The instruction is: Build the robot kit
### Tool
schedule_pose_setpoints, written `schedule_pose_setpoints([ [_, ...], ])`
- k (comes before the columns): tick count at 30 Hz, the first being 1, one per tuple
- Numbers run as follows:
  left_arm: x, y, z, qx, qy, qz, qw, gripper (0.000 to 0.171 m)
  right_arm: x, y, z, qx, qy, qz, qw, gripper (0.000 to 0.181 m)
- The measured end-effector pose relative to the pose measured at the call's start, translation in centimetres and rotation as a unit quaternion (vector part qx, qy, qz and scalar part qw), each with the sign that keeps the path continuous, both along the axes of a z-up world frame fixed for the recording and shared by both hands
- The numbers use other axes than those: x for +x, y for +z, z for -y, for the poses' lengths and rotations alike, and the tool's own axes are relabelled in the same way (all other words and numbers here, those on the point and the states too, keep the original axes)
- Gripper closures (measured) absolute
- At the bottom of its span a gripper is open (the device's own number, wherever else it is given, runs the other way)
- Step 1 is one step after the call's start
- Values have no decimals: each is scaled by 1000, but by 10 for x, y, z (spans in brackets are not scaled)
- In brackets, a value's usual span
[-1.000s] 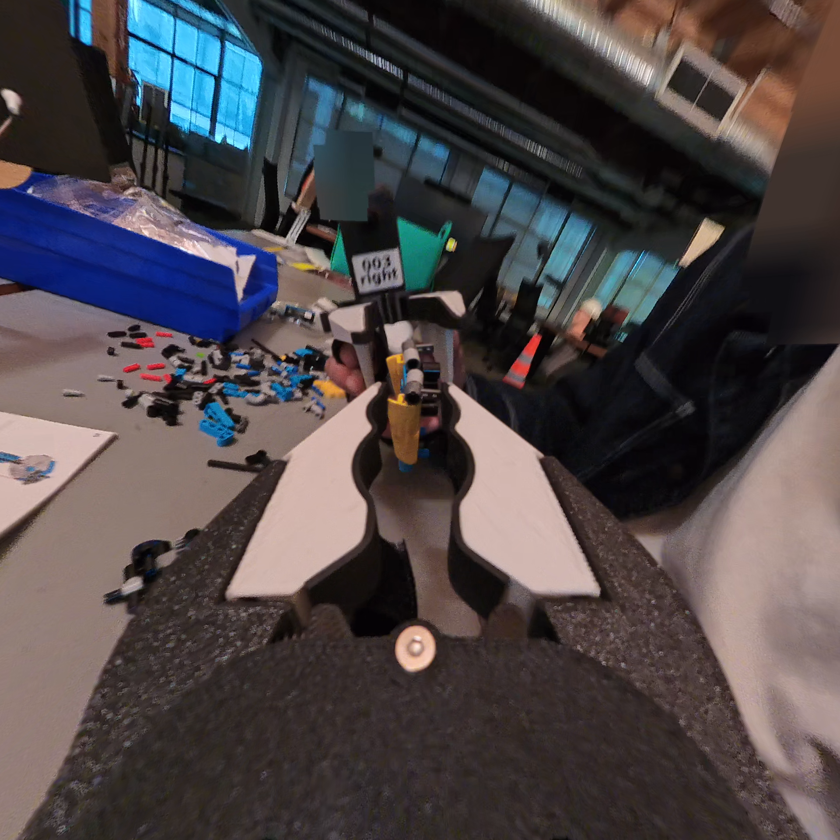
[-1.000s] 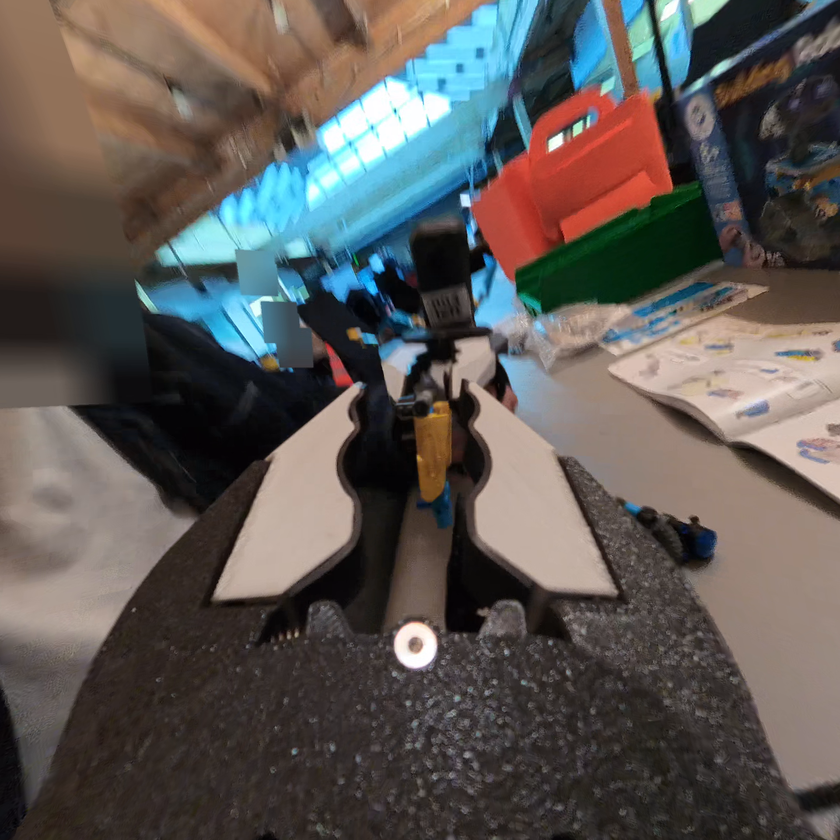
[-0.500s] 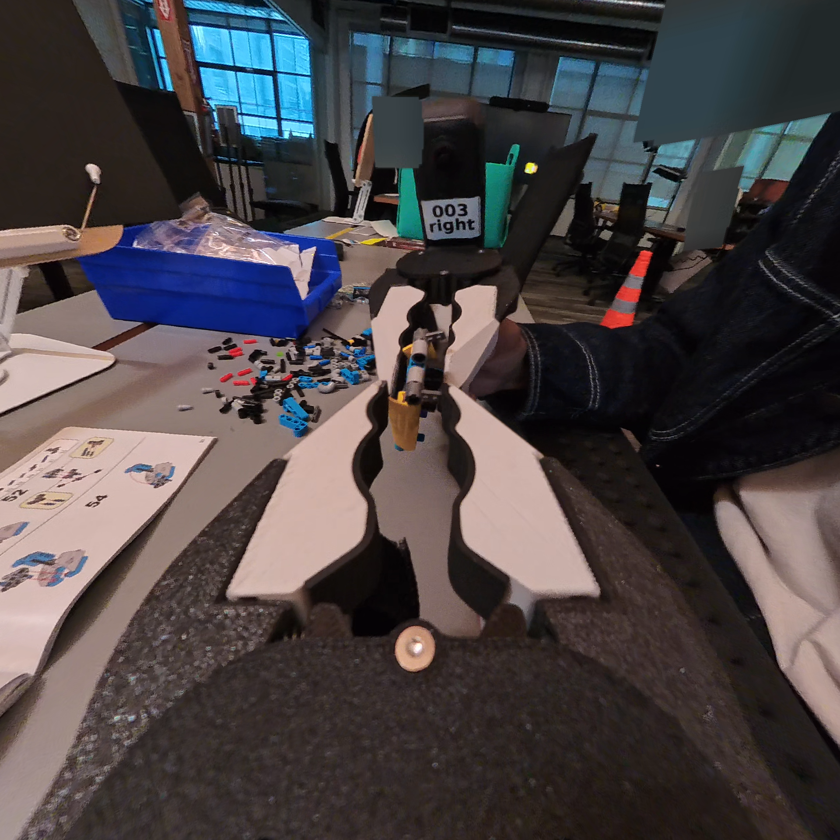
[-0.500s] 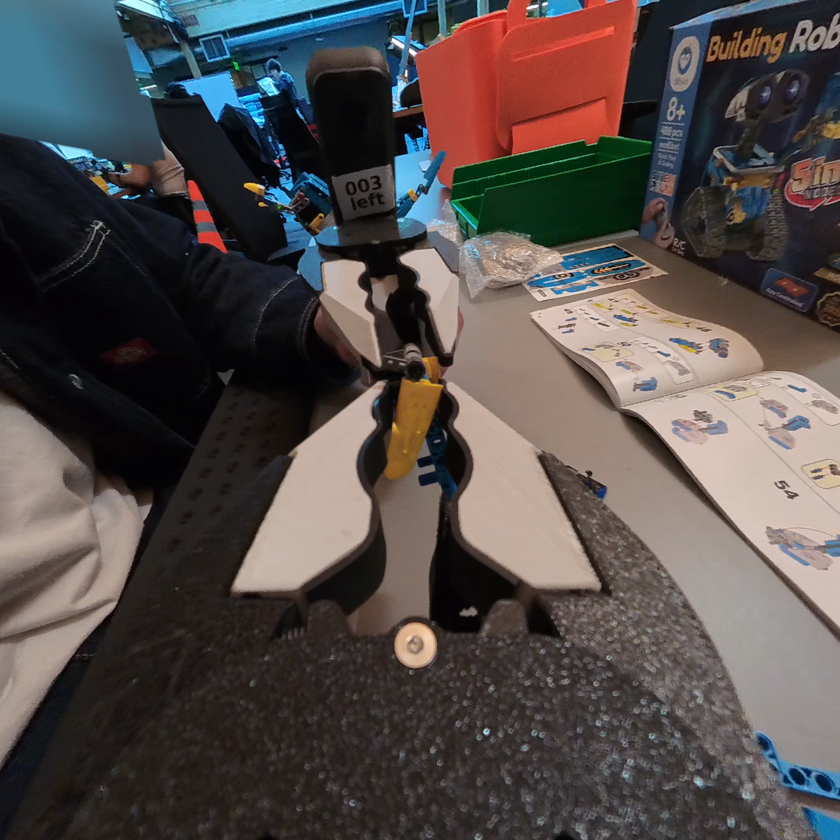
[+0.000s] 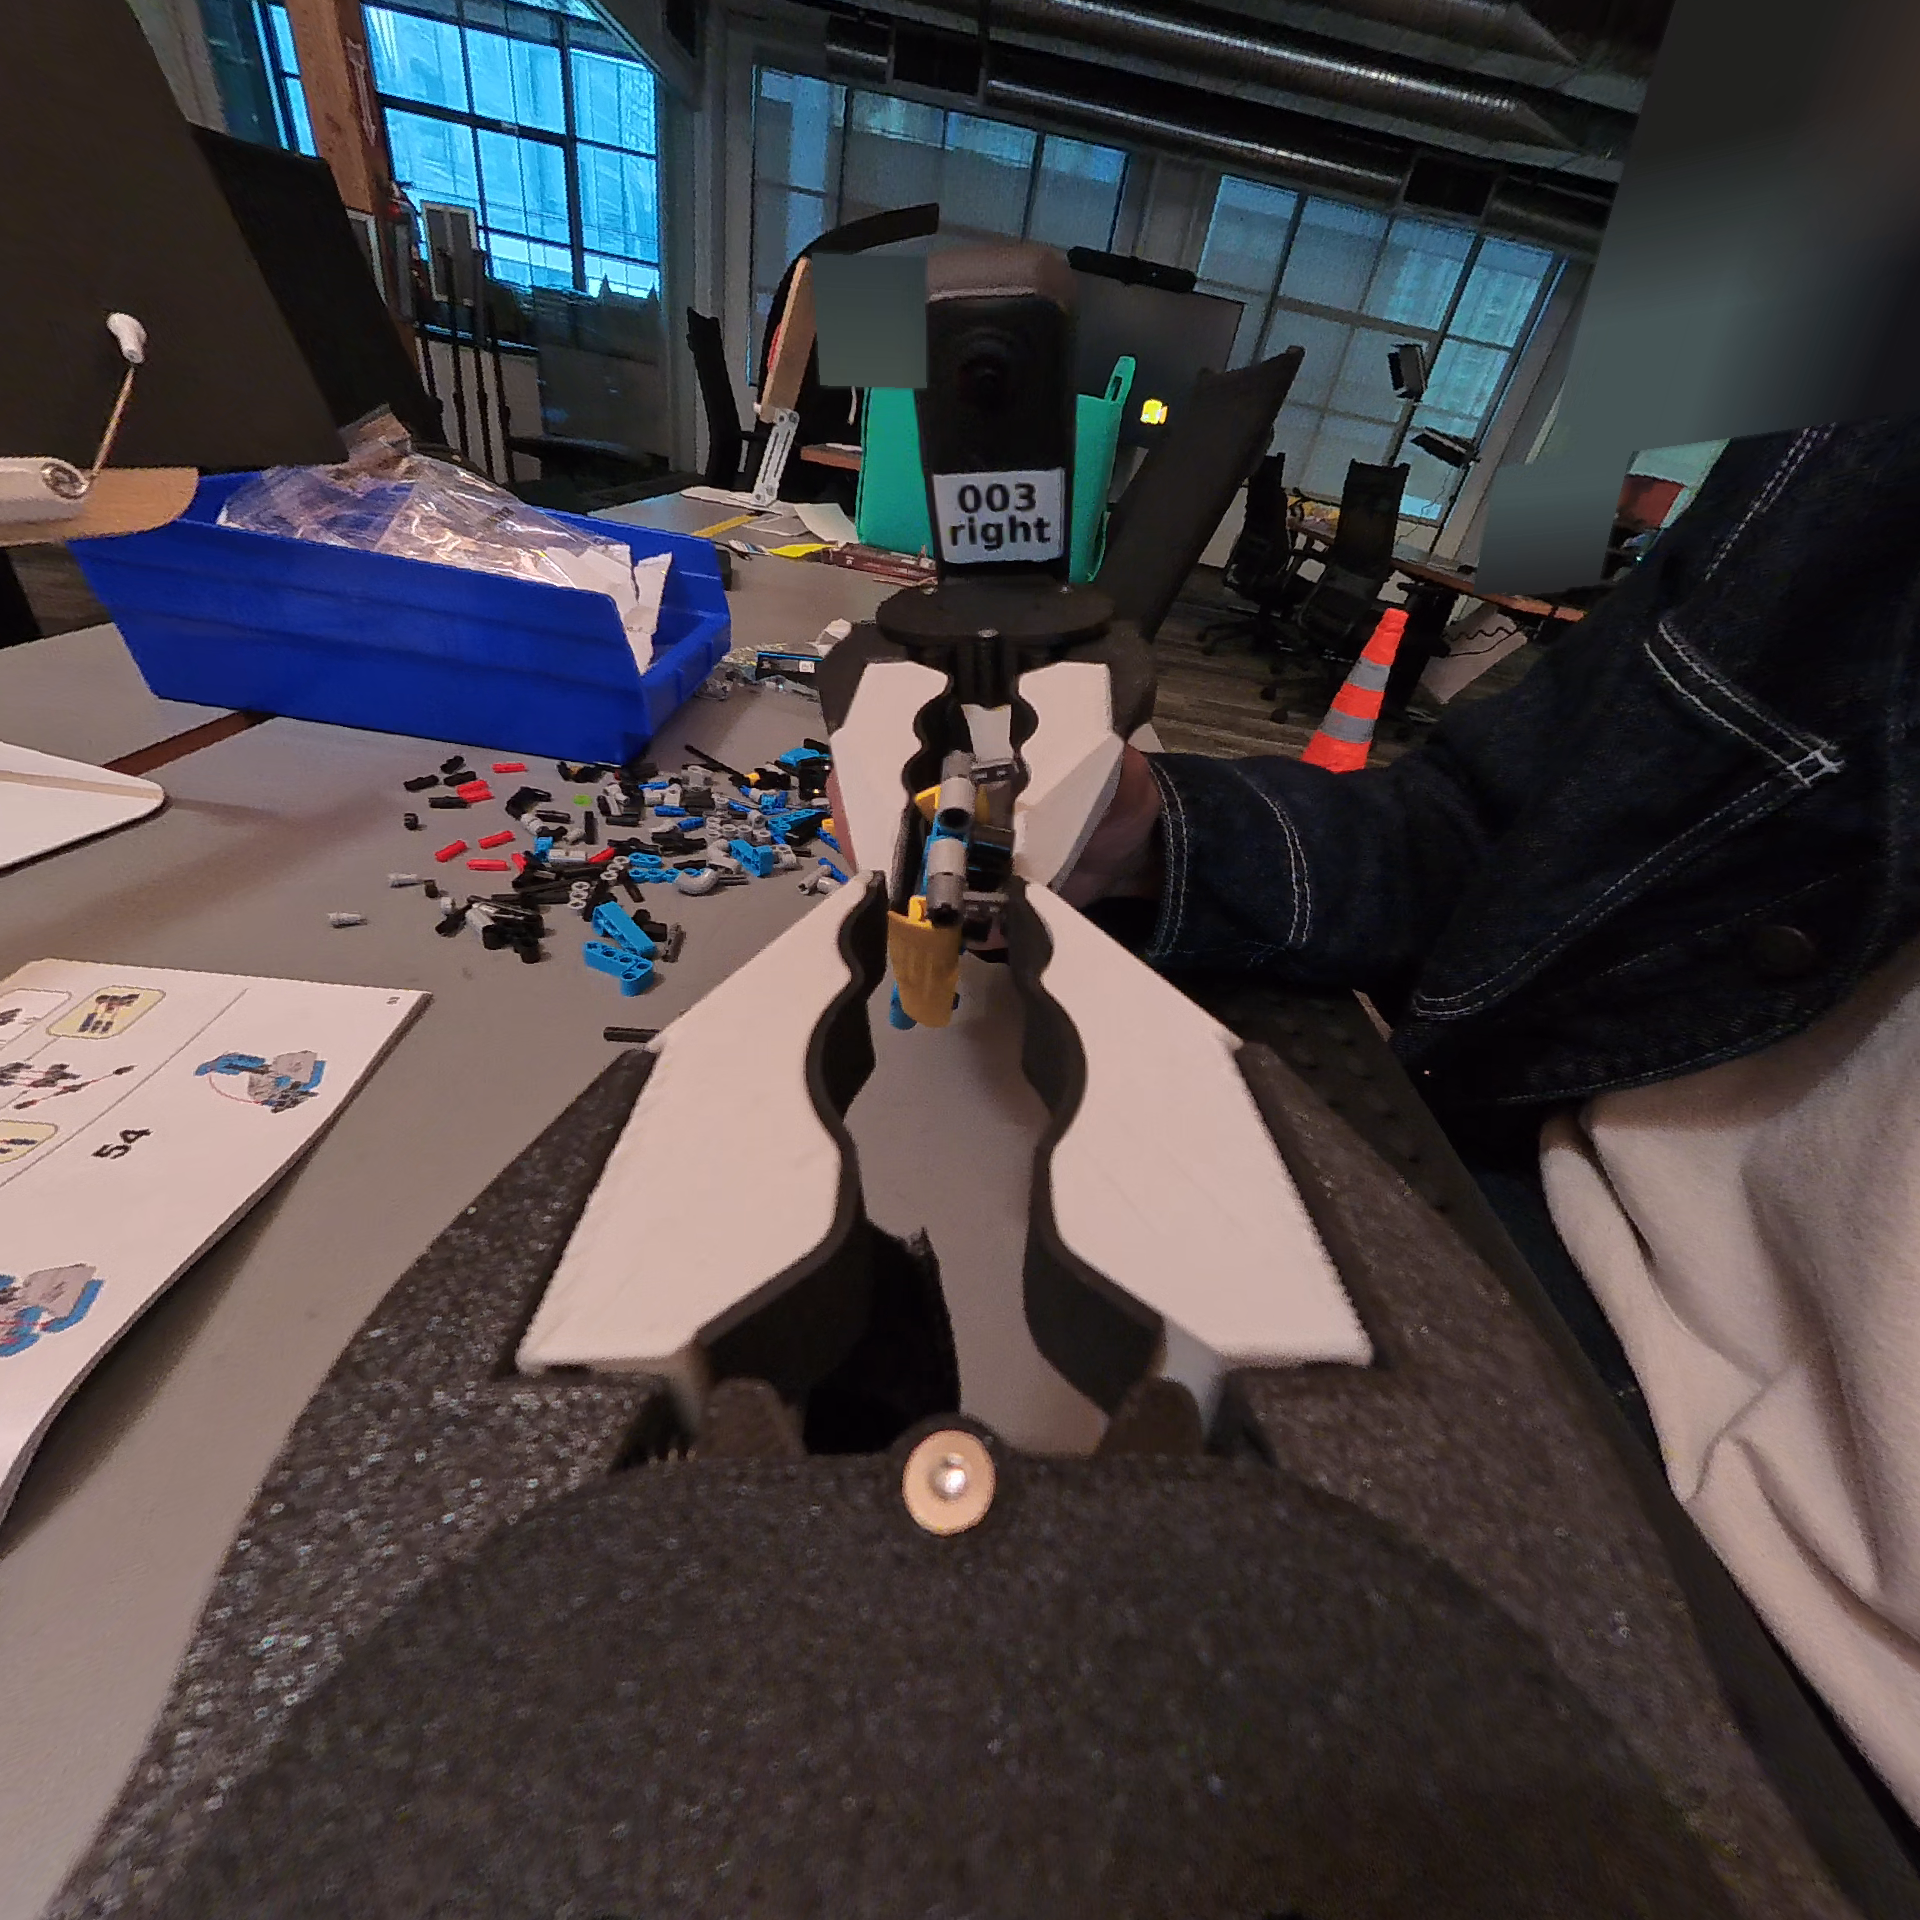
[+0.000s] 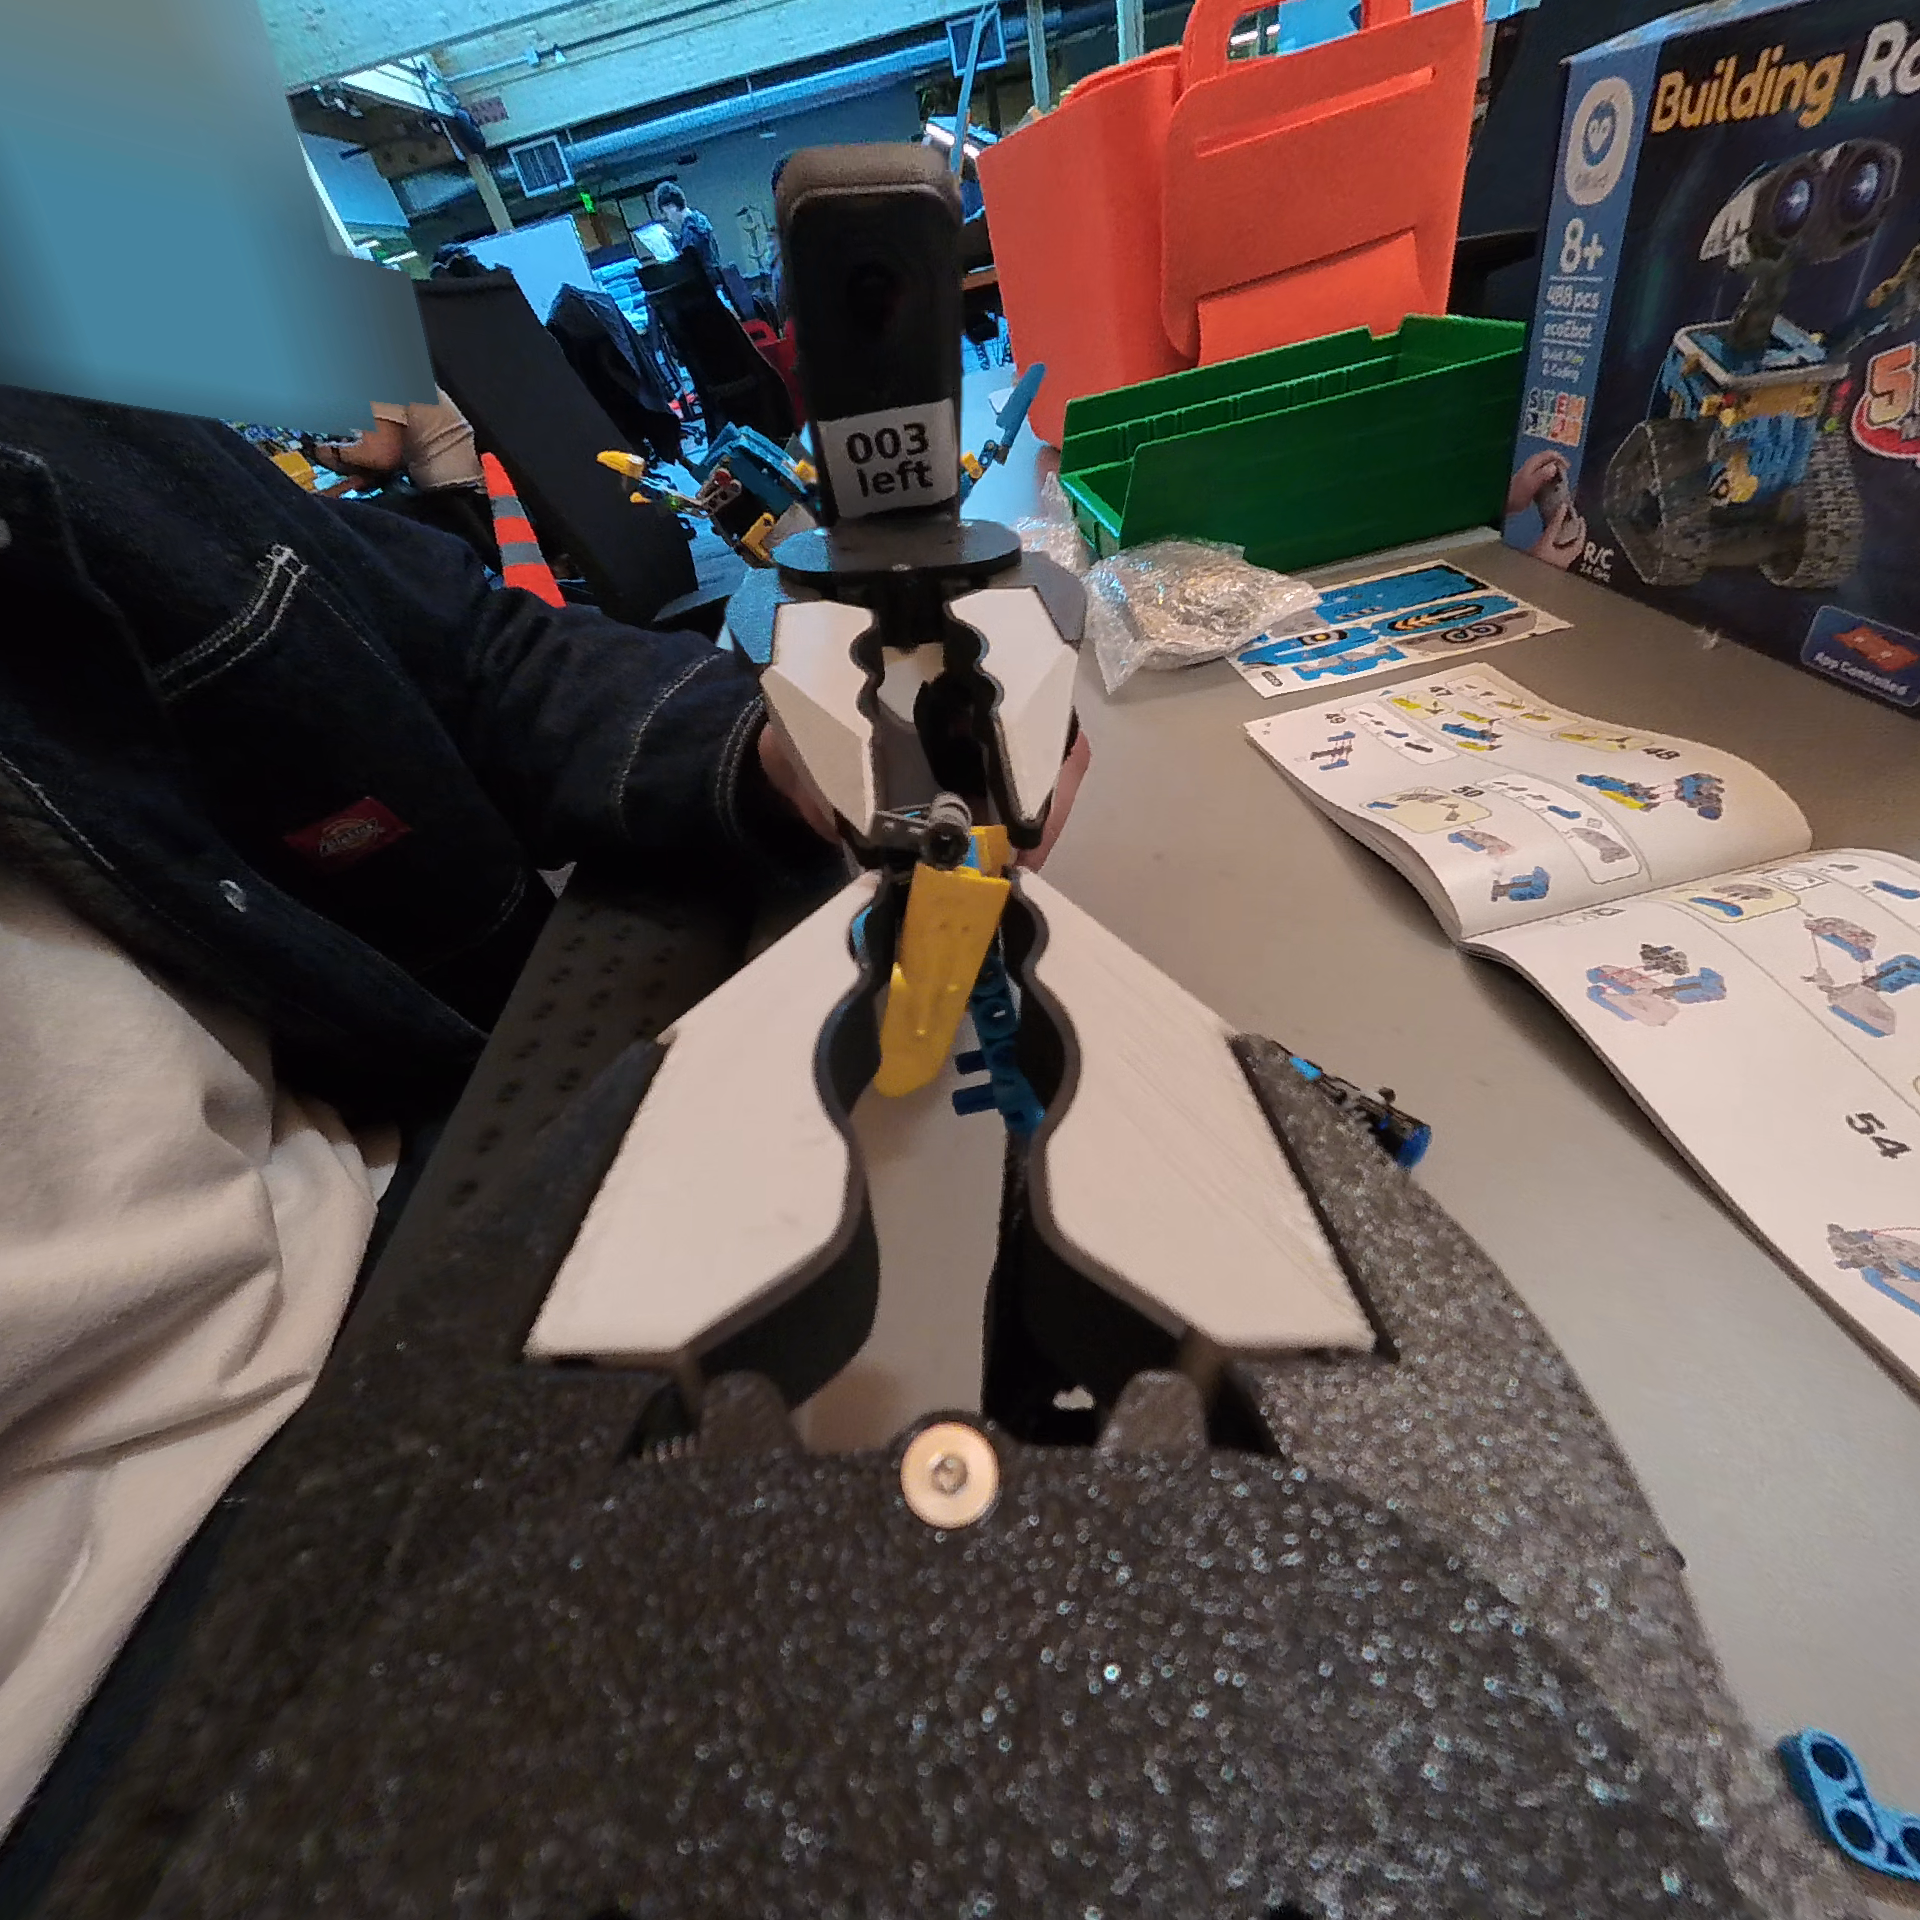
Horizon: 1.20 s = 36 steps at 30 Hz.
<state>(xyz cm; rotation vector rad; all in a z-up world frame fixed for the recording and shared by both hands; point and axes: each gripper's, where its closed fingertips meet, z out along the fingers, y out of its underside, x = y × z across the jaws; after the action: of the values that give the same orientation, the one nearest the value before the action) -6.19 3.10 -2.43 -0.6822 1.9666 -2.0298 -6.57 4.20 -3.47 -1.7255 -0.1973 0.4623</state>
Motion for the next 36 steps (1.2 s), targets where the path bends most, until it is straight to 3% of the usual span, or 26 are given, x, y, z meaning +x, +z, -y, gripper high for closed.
schedule_pose_setpoints([
  [6, 1, 0, -4, -1, 0, -7, 1000, 149, 7, 18, 9, 33, 11, -53, 998, 158],
  [12, 3, -4, -5, 4, 7, -18, 1000, 149, 6, 9, 7, 19, -4, -5, 1000, 165],
  [14, 4, -4, -7, 2, 7, -25, 1000, 157, 9, 3, 5, 5, -14, 5, 1000, 166],
  [23, 11, -12, -11, 0, 14, -50, 999, 156, 16, -7, 1, -24, -29, -15, 999, 166],
  [28, 20, -4, -23, -9, 62, -24, 998, 157, 26, -12, -4, -41, -50, -64, 996, 158],
  [36, 19, 1, -19, -22, 66, -11, 997, 157, 25, 8, -4, 4, -43, -125, 991, 157],
])
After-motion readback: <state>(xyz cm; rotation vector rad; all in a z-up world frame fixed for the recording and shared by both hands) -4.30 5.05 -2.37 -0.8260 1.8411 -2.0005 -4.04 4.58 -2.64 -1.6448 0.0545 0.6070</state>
